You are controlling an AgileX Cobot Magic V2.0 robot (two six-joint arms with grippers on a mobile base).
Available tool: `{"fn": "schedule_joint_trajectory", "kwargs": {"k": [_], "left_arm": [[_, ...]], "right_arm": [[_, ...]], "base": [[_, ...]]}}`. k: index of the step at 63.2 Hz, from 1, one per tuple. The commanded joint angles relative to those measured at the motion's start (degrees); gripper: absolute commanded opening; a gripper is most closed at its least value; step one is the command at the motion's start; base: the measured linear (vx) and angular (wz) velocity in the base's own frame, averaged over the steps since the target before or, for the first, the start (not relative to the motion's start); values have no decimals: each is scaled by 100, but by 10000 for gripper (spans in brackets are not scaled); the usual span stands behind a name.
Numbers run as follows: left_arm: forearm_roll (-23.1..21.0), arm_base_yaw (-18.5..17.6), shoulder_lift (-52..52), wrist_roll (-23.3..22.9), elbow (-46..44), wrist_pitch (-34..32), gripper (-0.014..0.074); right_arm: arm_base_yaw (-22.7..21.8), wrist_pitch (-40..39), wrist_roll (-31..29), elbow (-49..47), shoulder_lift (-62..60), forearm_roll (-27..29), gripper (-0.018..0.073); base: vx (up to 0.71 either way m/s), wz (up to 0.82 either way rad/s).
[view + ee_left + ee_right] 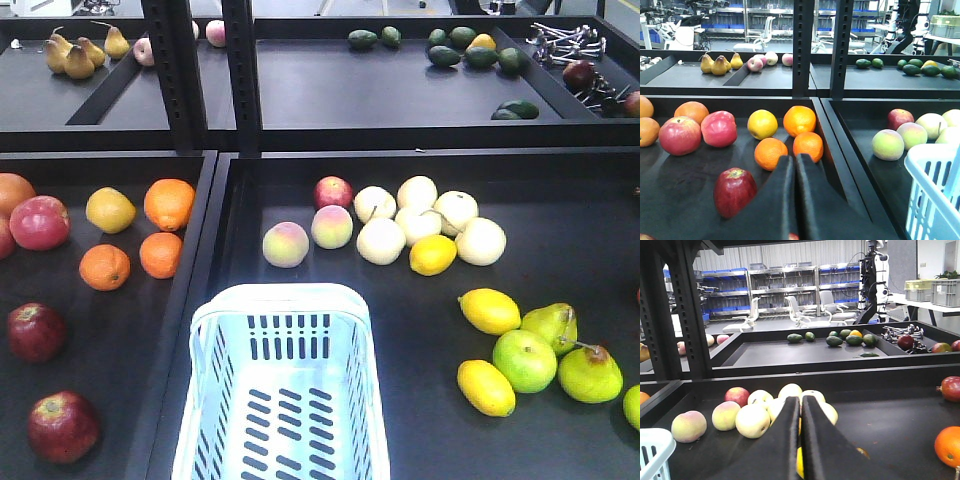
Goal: Pick three apples into basket with both arms
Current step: 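Turn the base to face the light-blue basket on the fruit table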
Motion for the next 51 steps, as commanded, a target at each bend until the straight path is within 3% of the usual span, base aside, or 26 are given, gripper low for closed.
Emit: {"fn": "schedule_joint_trajectory", "kwargs": {"k": [1,31,42,51], "left_arm": [[-11,-38,-91,-25,24,-470,-6],[-31,-38,-86,-31,-256,-533,-6],[-273,-38,111,-25,-1068,95,-6],[-336,-38,917,-25,-2073,1017,-6]], "right_arm": [[-37,-434,-35,85,-73,0,-8],[-37,-434,-35,85,-73,0,-8],[-37,-434,-35,85,-73,0,-8],[-37,-434,-35,85,-73,0,-8]], "base": [[0,0],[0,0],[0,0],[0,0]]}}
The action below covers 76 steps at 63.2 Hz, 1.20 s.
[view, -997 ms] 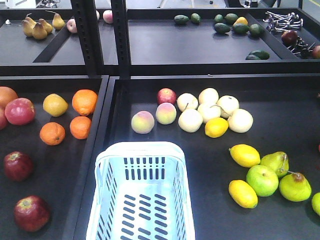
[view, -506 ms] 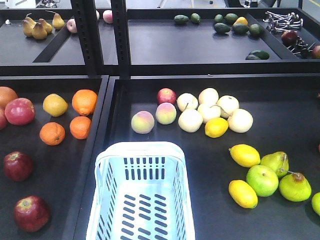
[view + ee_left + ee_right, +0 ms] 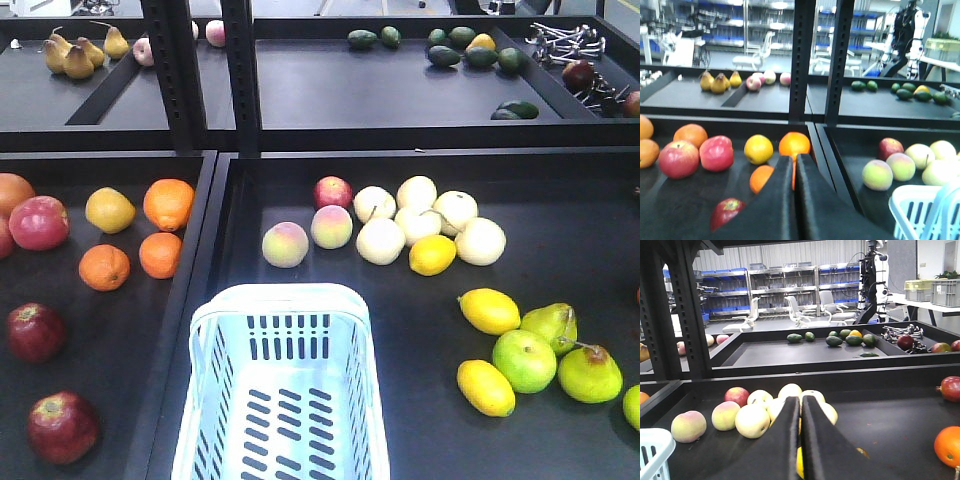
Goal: Pick three apples into basket with both arms
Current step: 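Turn the base to face the light-blue basket on the fruit table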
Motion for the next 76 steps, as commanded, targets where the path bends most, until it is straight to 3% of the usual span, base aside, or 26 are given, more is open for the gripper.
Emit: {"fn": "schedule_joint_trajectory", "kwargs": {"k": [1,19,26,37,55,66,76], "left_arm": [[-81,-38,631,-25,-769,242,-6],[-132,-38,2751,65,-3024,2129,-6],[-311,-38,3516,546,-3680,2782,-6],[-784,-38,4099,1318,-4179,3062,-6],[-801,-38,4206,1369,-4206,3058,7],[-775,-38,4206,1369,-4206,3165,117],[-640,-38,4206,1369,-4206,3377,353]], "right_arm": [[-37,-434,-35,85,-73,0,-8],[-37,-439,-35,85,-73,0,-8],[-37,-439,-35,85,-73,0,-8],[-37,-439,-35,85,-73,0,-8],[-37,-439,-35,85,-73,0,-8],[-37,-439,-35,85,-73,0,-8],[-37,-439,-35,85,-73,0,-8]], "base": [[0,0],[0,0],[0,0],[0,0],[0,0],[0,0],[0,0]]}}
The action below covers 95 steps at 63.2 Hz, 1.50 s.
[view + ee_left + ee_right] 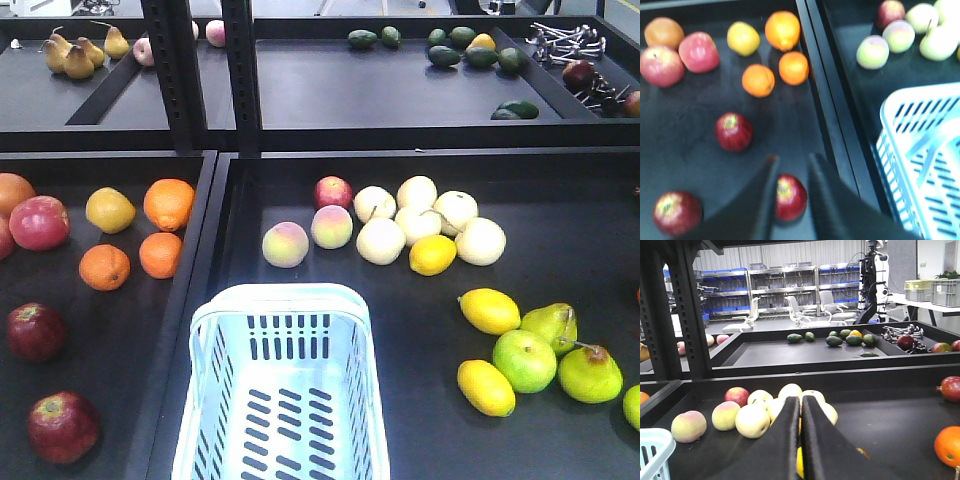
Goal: Pick three apples into basket with both arms
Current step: 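Turn the base to face the light-blue basket on the fruit table, then reach the left gripper down to the light-blue basket handle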
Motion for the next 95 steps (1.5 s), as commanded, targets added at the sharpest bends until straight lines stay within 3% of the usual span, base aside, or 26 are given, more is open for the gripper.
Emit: {"fn": "schedule_joint_trajectory", "kwargs": {"k": [1,12,19,27,39,45,57,69,79,95], "left_arm": [[71,-38,8,0,-194,-212,388],[67,-38,8,0,-194,-189,644],[54,-38,8,0,-194,-176,713],[-29,-45,10,318,-207,-182,714],[-1053,-332,59,2022,-207,-433,697],[-1339,-601,199,2501,-209,-588,692],[-1313,-1349,782,3110,-216,-724,680],[-1259,-2279,1498,3776,-233,-1354,678],[-651,-2773,2162,3702,-827,-1315,674],[-67,-3376,3192,3700,-1861,-974,659]], "right_arm": [[-37,-439,-35,85,-73,0,-8],[-37,-433,-35,85,-73,0,-8],[-37,-433,-35,85,-73,0,-8],[-37,-433,-35,85,-73,0,-8],[-37,-433,-35,85,-73,0,-8],[-37,-433,-35,85,-73,0,-8],[-37,-433,-35,85,-73,0,-8],[-37,-433,-35,85,-73,0,-8],[-37,-433,-35,85,-73,0,-8],[-37,-438,-35,85,-73,0,-8]], "base": [[0,0],[0,0],[0,0],[0,0],[0,0],[0,0],[0,0],[0,0],[0,0],[0,0]]}}
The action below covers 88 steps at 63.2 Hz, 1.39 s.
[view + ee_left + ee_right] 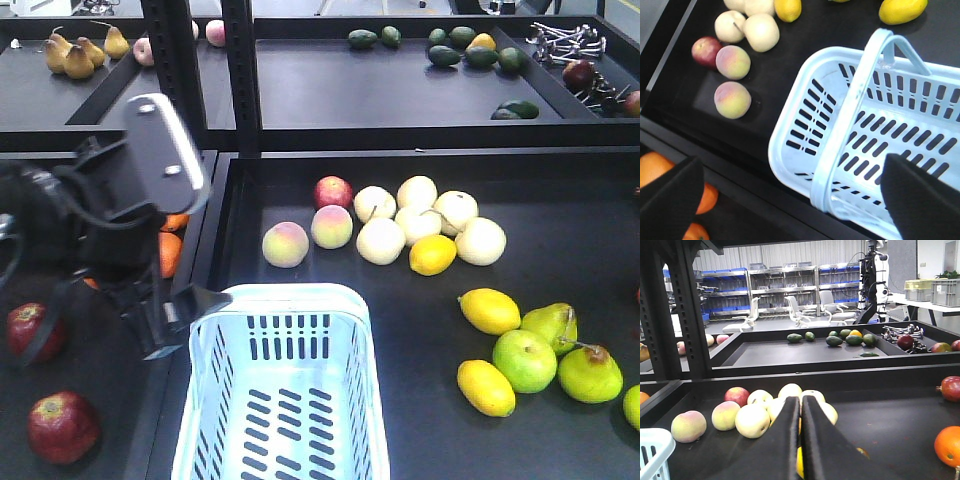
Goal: Pick three apples into basket with both arms
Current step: 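Reach the left gripper down to the light-blue basket handle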
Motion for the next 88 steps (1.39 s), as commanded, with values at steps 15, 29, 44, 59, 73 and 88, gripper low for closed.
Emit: {"fn": "schedule_joint_trajectory", "kwargs": {"k": [15,29,44,59,73,88], "left_arm": [[599,-739,1107,-40,-923,178,648],[1241,-1046,1888,-230,-1271,422,635],[1890,-1044,2444,-342,-1566,564,613],[2152,-1044,2668,-342,-1566,478,556],[2136,-1044,2711,-342,-1566,450,404],[2132,-1044,2706,-342,-1566,463,9]], "right_arm": [[-37,-438,-35,85,-73,0,-8],[-37,-438,-35,85,-73,0,-8],[-37,-438,-35,85,-73,0,-8],[-37,-438,-35,85,-73,0,-8],[-37,-438,-35,85,-73,0,-8],[-37,-438,-35,85,-73,0,-8]], "base": [[0,0],[0,0],[0,0],[0,0],[0,0],[0,0]]}}
